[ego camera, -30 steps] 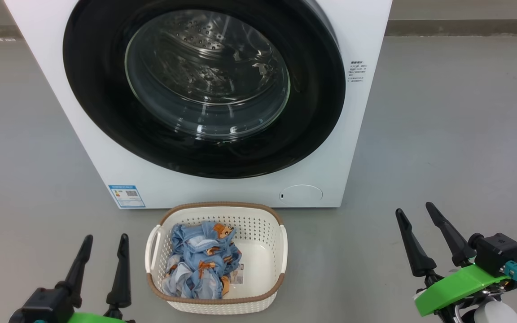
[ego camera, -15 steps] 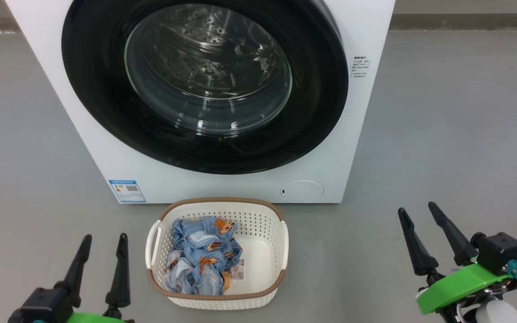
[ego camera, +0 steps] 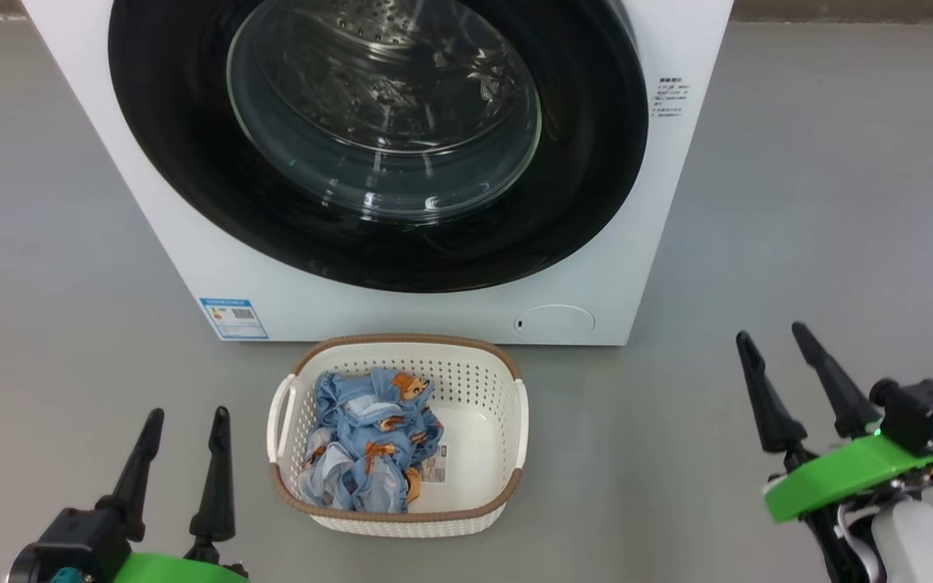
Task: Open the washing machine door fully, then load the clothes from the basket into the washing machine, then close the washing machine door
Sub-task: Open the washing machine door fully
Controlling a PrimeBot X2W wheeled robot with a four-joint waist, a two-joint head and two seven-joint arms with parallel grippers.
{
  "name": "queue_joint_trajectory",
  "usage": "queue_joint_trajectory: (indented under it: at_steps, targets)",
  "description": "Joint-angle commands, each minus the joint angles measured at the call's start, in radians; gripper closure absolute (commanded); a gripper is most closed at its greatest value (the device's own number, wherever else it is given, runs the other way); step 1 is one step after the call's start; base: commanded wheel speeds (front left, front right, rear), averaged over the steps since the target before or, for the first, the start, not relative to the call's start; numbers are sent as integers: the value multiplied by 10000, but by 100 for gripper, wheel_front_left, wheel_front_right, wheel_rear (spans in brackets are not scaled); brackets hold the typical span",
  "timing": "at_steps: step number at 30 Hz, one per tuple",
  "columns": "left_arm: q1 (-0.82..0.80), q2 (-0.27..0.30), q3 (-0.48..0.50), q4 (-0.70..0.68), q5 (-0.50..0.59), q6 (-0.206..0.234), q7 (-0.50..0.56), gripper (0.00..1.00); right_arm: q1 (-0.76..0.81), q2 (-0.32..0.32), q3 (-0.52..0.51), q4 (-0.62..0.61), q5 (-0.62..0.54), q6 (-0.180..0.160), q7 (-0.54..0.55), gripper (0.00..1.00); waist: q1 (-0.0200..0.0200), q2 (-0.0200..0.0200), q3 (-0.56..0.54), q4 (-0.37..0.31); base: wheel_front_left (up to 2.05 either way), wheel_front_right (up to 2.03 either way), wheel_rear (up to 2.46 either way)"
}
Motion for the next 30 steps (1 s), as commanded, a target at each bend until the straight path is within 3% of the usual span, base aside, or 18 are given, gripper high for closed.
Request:
queue_joint_trajectory:
  at_steps: [1, 7, 8, 9, 11, 12, 19, 30]
  targets:
    - [-428, 153, 310, -293, 84, -31, -120, 0, -460, -189, 146, -221, 95, -11, -120, 0, 0, -1, 38, 34, 0, 0, 0]
    - [-526, 181, 272, -376, 160, -31, -120, 0, -868, -274, 258, -69, 247, -11, -120, 3, 0, -1, 274, 106, 0, 0, 0]
    - [-554, 187, 261, -388, 152, -31, -120, 0, -951, -295, 263, -49, 292, -11, -120, 20, 0, -1, 320, 120, 0, 0, 0]
    - [-608, 201, 238, -419, 145, -31, -120, 0, -1123, -367, 235, -5, 396, -11, -120, 62, 0, -1, 428, 152, 0, 0, 0]
    - [-651, 216, 212, -451, 145, -31, -120, 0, -1317, -453, 132, 29, 562, -11, -120, 95, 0, -1, 553, 188, 0, 0, 0]
    - [-670, 222, 203, -462, 141, -31, -120, 0, -1411, -489, 63, 36, 661, -11, -120, 100, 0, -1, 614, 204, 0, 0, 0]
    - [-868, 266, 194, -522, 127, -31, -120, 0, -2135, -676, -207, 164, 2069, -11, -120, 100, 0, -1, 1044, 327, 0, 0, 0]
    - [-1157, 341, 127, -666, 21, -31, -120, 0, -3494, -1503, -116, 764, 4019, -11, 46, 100, 0, -1, 1587, 522, 0, 0, 0]
